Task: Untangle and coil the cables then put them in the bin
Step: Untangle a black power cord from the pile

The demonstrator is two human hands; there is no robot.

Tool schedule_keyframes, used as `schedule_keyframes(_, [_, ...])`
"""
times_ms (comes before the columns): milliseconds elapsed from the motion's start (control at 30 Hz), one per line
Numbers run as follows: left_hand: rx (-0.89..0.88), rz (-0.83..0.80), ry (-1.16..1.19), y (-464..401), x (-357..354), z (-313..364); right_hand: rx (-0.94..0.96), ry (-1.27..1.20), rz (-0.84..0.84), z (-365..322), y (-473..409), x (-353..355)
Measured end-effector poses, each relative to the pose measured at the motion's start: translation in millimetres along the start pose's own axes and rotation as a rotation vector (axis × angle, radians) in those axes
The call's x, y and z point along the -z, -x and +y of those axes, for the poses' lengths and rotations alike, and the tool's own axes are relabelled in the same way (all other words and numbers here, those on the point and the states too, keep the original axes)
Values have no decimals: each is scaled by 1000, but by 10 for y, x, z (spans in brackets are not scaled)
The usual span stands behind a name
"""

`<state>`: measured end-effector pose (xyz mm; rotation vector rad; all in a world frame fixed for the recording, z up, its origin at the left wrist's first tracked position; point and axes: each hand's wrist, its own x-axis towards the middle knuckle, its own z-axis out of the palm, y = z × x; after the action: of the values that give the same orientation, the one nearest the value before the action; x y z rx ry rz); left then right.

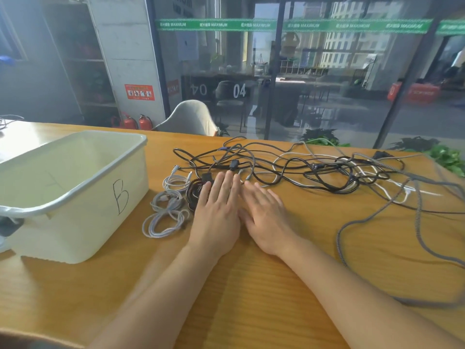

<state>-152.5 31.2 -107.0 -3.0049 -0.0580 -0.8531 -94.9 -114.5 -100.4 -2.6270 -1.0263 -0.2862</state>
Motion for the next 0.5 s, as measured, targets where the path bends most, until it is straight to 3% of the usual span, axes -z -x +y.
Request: schedule_keyframes(500, [-113, -100, 190, -409, -213, 1034, -270, 221, 94, 1334, 629, 477])
